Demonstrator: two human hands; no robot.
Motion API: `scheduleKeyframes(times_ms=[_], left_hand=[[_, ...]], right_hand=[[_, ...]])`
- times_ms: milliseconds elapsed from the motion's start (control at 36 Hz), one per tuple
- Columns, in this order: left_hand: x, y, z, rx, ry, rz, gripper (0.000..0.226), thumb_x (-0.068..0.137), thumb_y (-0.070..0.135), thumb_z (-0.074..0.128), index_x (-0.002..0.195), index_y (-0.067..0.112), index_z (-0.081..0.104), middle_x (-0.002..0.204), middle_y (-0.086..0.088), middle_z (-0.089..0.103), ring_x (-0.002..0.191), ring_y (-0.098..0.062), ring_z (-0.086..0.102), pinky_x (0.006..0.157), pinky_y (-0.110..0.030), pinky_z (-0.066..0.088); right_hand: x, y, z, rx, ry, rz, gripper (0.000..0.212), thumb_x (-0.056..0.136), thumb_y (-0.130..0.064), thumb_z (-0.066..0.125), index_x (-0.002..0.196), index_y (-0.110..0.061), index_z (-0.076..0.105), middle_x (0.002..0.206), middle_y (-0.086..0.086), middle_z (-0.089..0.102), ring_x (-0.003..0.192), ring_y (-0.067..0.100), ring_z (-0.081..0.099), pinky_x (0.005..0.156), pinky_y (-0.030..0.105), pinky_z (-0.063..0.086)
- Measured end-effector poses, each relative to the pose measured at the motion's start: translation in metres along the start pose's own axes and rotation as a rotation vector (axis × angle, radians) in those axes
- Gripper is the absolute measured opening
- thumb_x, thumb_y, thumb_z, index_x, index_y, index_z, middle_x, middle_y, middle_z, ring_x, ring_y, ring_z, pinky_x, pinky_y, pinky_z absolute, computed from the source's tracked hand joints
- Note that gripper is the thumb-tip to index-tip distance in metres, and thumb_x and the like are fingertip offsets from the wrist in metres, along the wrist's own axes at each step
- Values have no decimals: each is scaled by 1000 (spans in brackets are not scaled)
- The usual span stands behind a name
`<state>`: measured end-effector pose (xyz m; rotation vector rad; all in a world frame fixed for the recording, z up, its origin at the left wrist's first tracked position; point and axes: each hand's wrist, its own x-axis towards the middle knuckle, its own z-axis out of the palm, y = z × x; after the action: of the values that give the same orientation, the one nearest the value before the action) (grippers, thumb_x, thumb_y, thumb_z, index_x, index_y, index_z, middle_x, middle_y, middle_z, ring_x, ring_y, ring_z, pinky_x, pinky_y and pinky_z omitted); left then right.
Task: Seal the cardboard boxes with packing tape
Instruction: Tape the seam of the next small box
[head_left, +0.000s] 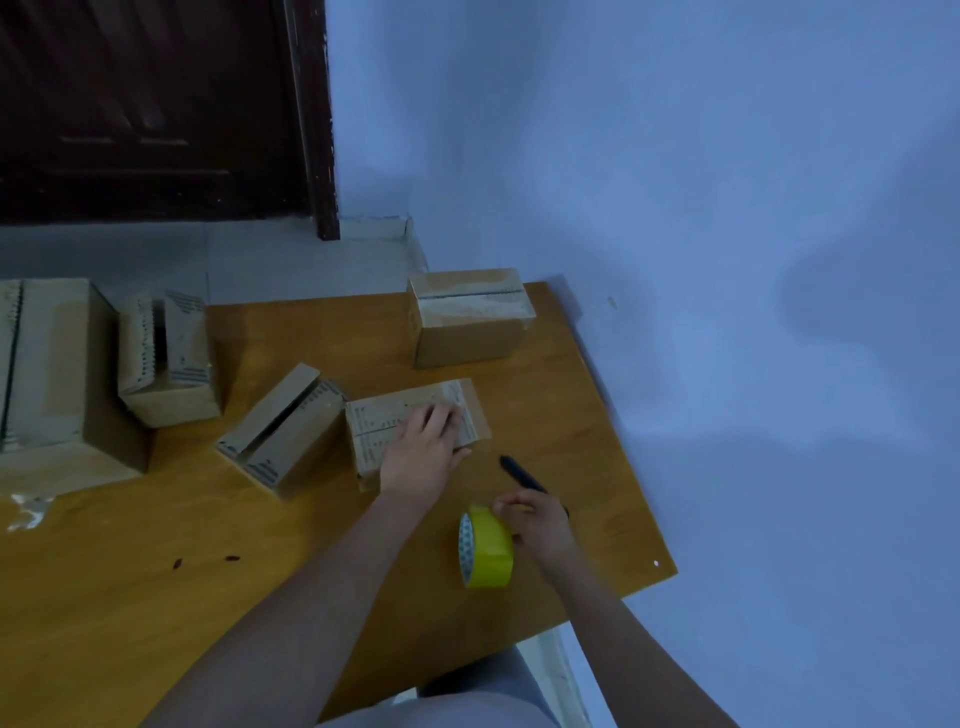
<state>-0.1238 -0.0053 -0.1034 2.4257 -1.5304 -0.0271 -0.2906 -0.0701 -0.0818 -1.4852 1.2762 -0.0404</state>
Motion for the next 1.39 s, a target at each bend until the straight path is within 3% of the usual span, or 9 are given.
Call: scheduleKeyframes(times_ms=[167,250,361,611,778,889,944,1167,1389], left_hand=[[-4,-7,-12,-138,-143,71,60,89,59,47,132,17,49,131,0,44,126,-21,34,103,-34,37],[2,-2,-24,-197,-166,59,72,88,71,21,116,15,58,118,-1,49,116,-19,39,96,-29,33],[23,8,-27,-160,-73,-43,42,94,49,43,111,12,53,116,-4,45,112,-23,40,94,-31,33],[55,26,-17,-106,-260,-282,40,85,43,53,111,15,42,116,-4,46,113,-24,39,97,-36,32],[56,31,-8,-44,-229,-273,27,93,36,45,110,15,44,114,-3,50,111,-24,42,91,-37,33],[55,31,-5,-40,-209,-250,18,95,32,43,106,18,46,111,-2,50,107,-24,41,88,-36,32],[55,30,-4,-43,-213,-253,15,95,31,44,103,20,48,110,-2,50,106,-24,41,87,-35,31],[57,29,-4,-56,-251,-254,29,95,53,43,99,31,62,108,0,47,107,-24,39,92,-38,28],[54,31,-5,-1,-262,-210,34,97,51,37,101,33,66,111,0,44,108,-25,37,94,-41,30]], right_hand=[[5,3,-11,-53,85,-113,11,88,-17,64,80,-22,69,89,0,67,84,15,63,74,35,53],[8,5,-15,-50,97,-128,16,88,-17,64,75,-26,68,84,1,68,81,19,64,75,39,53],[14,8,-14,-65,110,-139,18,86,-16,65,72,-27,68,81,-1,67,81,21,65,75,40,52],[23,15,-17,-63,93,-146,13,90,-14,61,79,-18,66,80,-6,63,73,4,57,59,7,40],[27,20,-19,-17,94,-138,12,89,-11,62,79,-17,64,77,-11,61,72,-2,55,61,6,39],[29,21,-17,14,90,-142,9,89,-13,63,81,-16,66,96,6,67,83,11,59,72,18,43],[28,20,-16,15,91,-150,10,89,-13,62,81,-16,65,91,3,64,80,7,57,69,14,41],[28,22,-17,16,77,-171,16,89,-13,62,76,-22,64,87,-1,65,76,1,55,70,20,41],[27,26,-17,7,73,-167,8,89,-15,62,83,-16,67,99,4,68,84,8,58,76,22,44]])
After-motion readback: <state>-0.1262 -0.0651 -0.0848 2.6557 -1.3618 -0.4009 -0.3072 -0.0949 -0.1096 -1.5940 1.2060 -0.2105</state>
